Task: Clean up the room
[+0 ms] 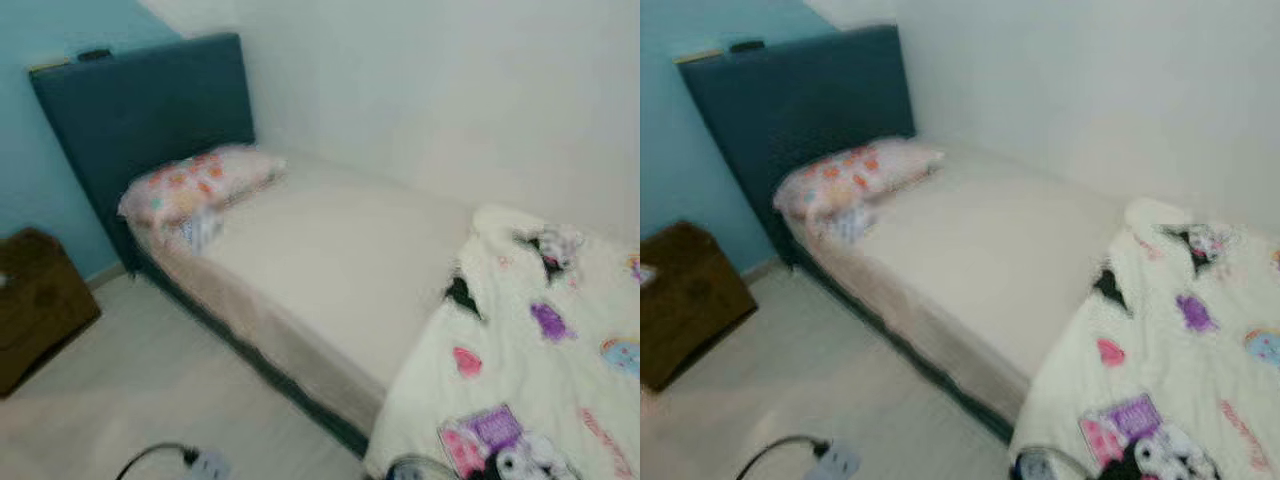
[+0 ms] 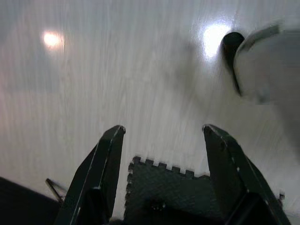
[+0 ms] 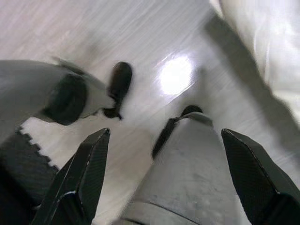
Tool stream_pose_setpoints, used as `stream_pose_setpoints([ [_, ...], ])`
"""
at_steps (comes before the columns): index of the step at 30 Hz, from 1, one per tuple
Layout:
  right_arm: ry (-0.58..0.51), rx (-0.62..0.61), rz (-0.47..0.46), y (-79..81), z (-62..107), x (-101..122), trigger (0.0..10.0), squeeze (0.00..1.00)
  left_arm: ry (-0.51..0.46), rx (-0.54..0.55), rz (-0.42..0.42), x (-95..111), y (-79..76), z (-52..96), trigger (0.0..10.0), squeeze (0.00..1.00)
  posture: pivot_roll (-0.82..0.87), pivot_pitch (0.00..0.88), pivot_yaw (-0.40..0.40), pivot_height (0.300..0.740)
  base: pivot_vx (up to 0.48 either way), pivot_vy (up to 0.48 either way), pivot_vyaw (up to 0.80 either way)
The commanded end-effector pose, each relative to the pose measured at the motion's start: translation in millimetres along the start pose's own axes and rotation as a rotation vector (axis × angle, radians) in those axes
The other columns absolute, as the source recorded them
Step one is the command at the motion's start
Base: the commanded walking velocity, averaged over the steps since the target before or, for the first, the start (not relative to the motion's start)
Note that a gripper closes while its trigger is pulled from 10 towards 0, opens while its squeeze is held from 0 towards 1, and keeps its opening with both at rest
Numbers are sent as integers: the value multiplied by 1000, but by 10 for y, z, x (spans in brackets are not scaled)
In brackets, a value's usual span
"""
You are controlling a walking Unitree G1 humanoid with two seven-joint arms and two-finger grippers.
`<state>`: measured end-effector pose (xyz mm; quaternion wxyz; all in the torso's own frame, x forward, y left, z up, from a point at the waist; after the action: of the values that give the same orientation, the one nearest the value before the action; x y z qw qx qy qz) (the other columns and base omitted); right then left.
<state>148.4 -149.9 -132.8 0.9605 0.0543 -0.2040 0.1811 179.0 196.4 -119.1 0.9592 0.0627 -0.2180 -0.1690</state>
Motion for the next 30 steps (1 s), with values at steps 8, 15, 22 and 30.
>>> stream_pose_setpoints([
  [8, -13, 2, -13, 4, -4, 32, 10000, 0, 15, -33, 1, -22, -54, -1, 10000, 0, 41, 0, -2, 697, 0, 0, 645],
  [15, -13, -18, -25, -75, 17, -13, 10000, 0, 19, -45, 60, -14, -95, -4, 10000, 0, 28, 0, -11, 697, 0, 0, 645],
  [22, -14, -24, -11, -141, 32, -15, 10000, 0, 17, -50, 74, 3, -143, -7, 10000, 0, 37, 0, -33, 697, 0, 0, 644],
  [30, -17, -23, 6, -160, 31, 25, 10000, 0, 26, -46, 104, -32, -165, -6, 10000, 0, 56, 0, -60, 697, 0, 0, 644],
])
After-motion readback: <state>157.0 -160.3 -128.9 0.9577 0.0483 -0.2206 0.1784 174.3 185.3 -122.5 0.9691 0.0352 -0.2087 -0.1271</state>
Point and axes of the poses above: a point about 5 cm out from each wrist's last joint towards the gripper, its own z axis pointing back from the gripper into the wrist, its own x axis along the axis of the wrist's last joint, y = z × x, the point moved 3 cm from there along -z, pointing out of the wrist towards the gripper, and after that the axes turned 14 degrees about z, right-handed, at the moved point
